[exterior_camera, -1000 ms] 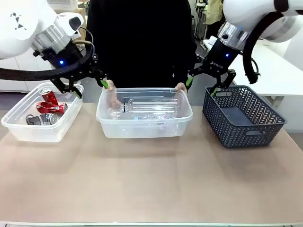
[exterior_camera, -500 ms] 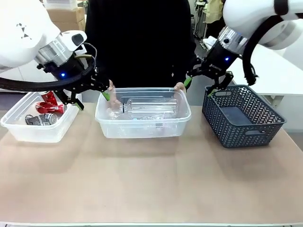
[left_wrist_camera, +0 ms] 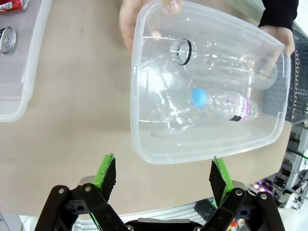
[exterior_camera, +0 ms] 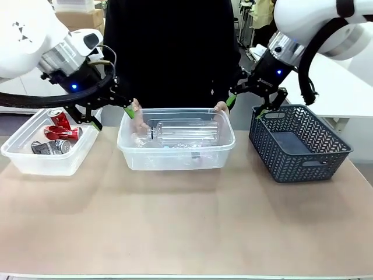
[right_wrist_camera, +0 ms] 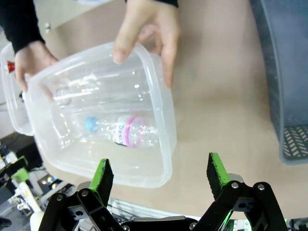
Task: Sort the waste into each basket.
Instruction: Release the Organizing box you were holding.
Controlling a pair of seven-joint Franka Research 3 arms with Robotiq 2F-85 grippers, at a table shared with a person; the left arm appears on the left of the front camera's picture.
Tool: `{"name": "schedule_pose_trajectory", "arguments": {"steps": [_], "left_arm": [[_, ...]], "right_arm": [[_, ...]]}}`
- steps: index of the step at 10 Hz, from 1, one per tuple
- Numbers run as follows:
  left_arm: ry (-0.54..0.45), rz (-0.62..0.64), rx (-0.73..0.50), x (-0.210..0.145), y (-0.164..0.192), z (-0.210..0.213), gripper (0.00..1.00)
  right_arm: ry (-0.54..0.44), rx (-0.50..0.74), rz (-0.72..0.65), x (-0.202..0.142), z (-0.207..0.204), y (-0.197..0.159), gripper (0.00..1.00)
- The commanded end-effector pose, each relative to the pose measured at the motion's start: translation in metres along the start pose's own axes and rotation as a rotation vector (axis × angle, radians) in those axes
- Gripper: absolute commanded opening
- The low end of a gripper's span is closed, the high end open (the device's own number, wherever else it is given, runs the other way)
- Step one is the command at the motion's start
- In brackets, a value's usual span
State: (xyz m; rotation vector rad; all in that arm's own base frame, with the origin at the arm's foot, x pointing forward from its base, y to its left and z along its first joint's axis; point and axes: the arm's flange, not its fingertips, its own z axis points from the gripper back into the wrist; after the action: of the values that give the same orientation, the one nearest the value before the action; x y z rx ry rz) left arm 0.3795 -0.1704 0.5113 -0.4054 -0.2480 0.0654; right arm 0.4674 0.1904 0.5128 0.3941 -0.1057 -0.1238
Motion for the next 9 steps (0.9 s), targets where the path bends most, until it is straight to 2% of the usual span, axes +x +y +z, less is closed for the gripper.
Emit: {"name": "schedule_pose_trajectory", "arguments": {"steps": [1, 2, 3, 4, 5, 6, 7, 8, 9], "left_arm": [[0.013, -0.043, -0.085, -0.002, 0.000, 0.023, 1.00], [-0.002, -0.066, -0.159, -0.010, 0.005, 0.051, 1.00], [0.031, -0.088, -0.254, -0.024, 0.013, 0.078, 1.00], [0.066, -0.124, -0.383, -0.040, 0.026, 0.103, 1.00], [0.087, -0.079, -0.594, -0.052, 0.048, 0.125, 1.00], [0.087, -0.045, -0.748, -0.058, 0.072, 0.135, 1.00], [0.042, 0.047, -0.916, -0.059, 0.093, 0.140, 1.00], [0.017, 0.106, -1.009, -0.059, 0.115, 0.141, 1.00], [-0.024, 0.230, -0.994, -0.055, 0.133, 0.134, 1.00]], "right_arm": [[0.000, 0.000, 0.000, 0.000, 0.000, 0.000, 1.00], [0.032, 0.121, 0.035, -0.027, 0.030, -0.015, 1.00], [0.114, 0.238, 0.085, -0.056, 0.057, -0.032, 1.00], [0.182, 0.396, 0.109, -0.085, 0.084, -0.053, 1.00], [0.201, 0.592, 0.042, -0.112, 0.113, -0.076, 1.00], [0.166, 0.720, -0.038, -0.131, 0.130, -0.096, 1.00], [0.103, 0.797, -0.115, -0.143, 0.139, -0.116, 1.00], [0.046, 0.840, -0.167, -0.152, 0.144, -0.136, 1.00], [-0.027, 0.870, -0.219, -0.157, 0.148, -0.156, 1.00]]}}
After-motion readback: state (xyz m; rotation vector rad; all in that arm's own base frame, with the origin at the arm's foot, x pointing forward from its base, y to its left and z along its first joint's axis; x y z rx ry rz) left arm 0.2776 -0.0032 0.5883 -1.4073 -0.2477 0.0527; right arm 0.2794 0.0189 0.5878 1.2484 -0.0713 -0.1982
